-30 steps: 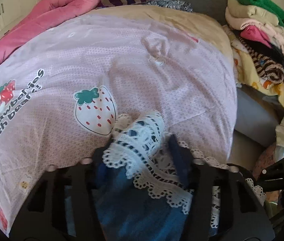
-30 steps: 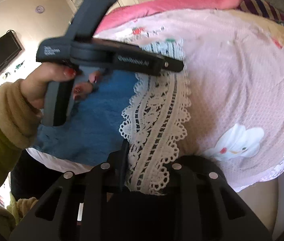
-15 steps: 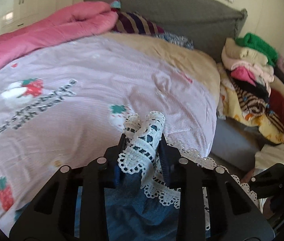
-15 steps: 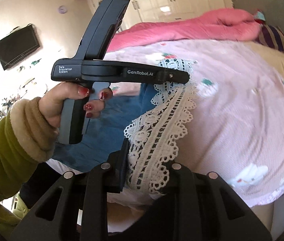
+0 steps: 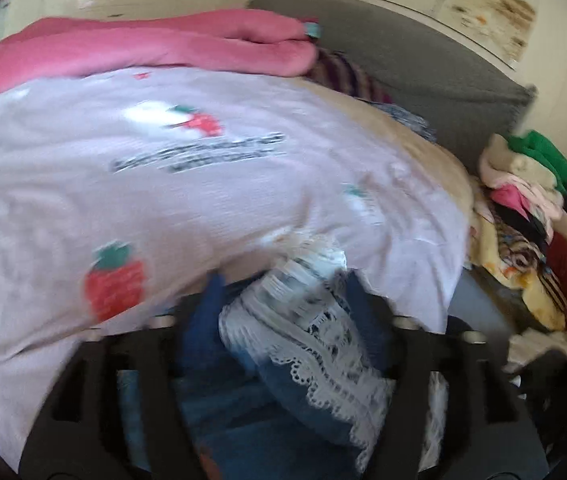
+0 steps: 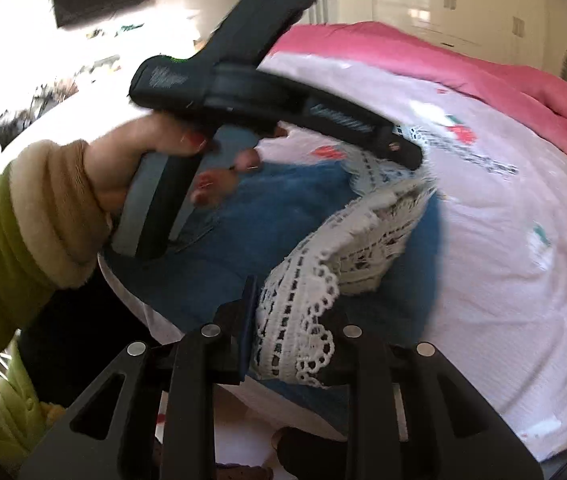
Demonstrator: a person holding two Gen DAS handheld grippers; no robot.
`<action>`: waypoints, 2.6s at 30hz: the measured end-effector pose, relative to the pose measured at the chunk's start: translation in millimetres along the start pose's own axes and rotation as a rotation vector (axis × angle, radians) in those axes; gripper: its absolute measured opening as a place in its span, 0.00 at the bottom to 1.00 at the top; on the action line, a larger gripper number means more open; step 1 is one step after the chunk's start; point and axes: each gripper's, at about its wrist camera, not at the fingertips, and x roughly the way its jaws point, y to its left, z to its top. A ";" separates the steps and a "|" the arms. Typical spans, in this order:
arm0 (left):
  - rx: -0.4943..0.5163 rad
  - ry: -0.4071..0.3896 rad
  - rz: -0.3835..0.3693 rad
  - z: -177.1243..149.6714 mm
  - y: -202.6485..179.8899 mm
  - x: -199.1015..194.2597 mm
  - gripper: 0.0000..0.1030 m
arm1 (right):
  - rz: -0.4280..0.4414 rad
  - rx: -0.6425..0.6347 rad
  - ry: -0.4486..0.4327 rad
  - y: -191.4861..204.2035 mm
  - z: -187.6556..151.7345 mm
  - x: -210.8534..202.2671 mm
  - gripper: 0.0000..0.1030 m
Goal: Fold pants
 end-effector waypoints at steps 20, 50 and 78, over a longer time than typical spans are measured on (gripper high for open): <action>-0.170 -0.137 0.398 -87.1 17.5 -148.6 0.84 | -0.004 0.056 -0.100 -37.5 30.8 -24.0 0.65; -0.067 0.097 0.379 -140.1 -71.0 -70.7 0.60 | 0.097 0.006 0.131 -53.9 122.7 106.7 0.18; -0.118 0.083 0.424 -158.2 -52.6 -98.2 0.71 | 0.012 -0.068 -0.023 -40.4 60.7 16.8 0.61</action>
